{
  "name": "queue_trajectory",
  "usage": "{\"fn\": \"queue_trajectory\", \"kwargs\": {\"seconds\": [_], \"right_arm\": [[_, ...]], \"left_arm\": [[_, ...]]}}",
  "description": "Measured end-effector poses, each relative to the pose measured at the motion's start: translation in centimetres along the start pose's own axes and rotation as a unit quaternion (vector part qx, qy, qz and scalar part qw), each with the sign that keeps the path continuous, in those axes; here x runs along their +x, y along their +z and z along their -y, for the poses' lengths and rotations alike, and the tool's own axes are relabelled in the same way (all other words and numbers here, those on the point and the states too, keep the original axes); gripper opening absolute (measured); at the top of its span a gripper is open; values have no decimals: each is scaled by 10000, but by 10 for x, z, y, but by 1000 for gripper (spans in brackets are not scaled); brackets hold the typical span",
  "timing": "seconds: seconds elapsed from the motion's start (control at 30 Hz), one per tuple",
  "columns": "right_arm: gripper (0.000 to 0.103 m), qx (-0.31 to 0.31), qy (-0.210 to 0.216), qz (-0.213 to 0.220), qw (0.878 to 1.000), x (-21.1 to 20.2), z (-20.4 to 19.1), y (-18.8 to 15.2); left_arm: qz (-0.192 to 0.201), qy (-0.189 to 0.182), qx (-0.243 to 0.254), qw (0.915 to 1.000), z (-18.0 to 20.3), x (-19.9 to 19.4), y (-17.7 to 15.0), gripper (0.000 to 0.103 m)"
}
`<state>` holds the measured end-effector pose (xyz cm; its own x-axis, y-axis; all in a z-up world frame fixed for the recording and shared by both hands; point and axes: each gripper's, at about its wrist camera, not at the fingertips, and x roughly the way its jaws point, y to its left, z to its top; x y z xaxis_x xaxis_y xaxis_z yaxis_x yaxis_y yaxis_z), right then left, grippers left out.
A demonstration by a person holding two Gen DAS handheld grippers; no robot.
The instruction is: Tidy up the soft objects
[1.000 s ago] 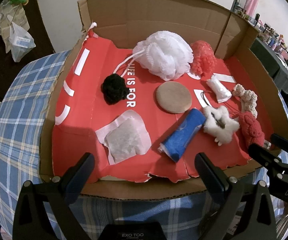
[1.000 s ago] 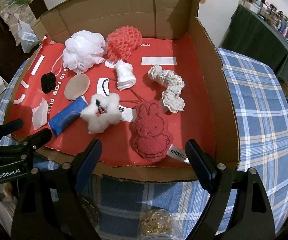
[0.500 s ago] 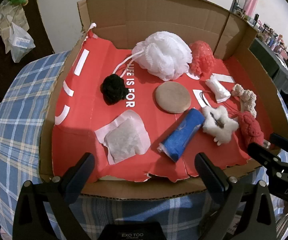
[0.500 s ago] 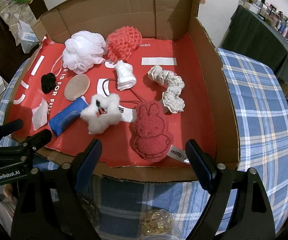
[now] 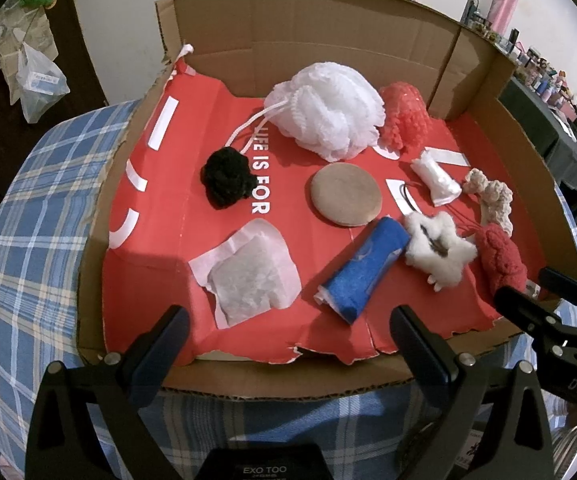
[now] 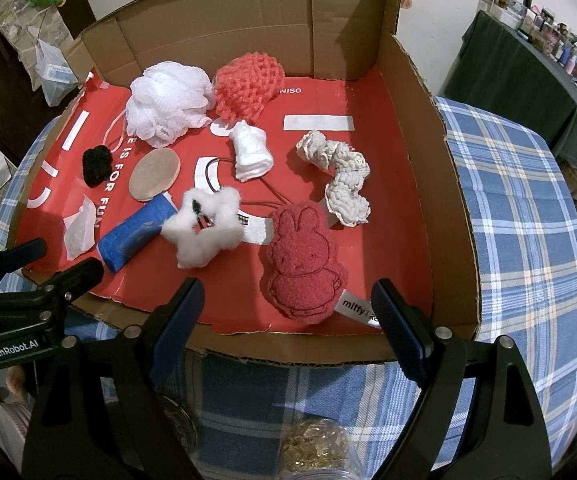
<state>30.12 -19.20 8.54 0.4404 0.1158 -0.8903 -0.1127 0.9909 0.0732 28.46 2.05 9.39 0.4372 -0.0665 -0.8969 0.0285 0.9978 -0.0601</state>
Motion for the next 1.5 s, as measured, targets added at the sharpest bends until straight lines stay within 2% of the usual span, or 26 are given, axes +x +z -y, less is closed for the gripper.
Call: {"fn": "queue_trajectory", "kwargs": {"seconds": [0.83, 1.03, 1.17, 1.27, 1.37, 1.5], "right_arm": [[86, -14, 17, -49, 10000, 0, -1, -1], [86, -171, -97, 44, 9998, -5, -6, -1], [86, 78, -4, 200, 9998, -19, 3, 3], [86, 134, -136, 380, 9991, -40, 9, 7], [86, 223, -334, 687, 9968, -70, 19, 7], [86, 334, -201, 1294, 9908, -124, 26, -14]], "left_arm": [[2, -2, -20, 10000, 1, 1, 0, 102], [-100, -404, -280, 9987, -7, -2, 1, 102], [92, -524, -475, 9975, -12, -18, -2, 102], [209, -393, -403, 9982, -13, -34, -5, 102], [548, -160, -414, 9975, -22, -60, -12, 102], [1296, 89, -467, 9904, -34, -110, -35, 103]]}}
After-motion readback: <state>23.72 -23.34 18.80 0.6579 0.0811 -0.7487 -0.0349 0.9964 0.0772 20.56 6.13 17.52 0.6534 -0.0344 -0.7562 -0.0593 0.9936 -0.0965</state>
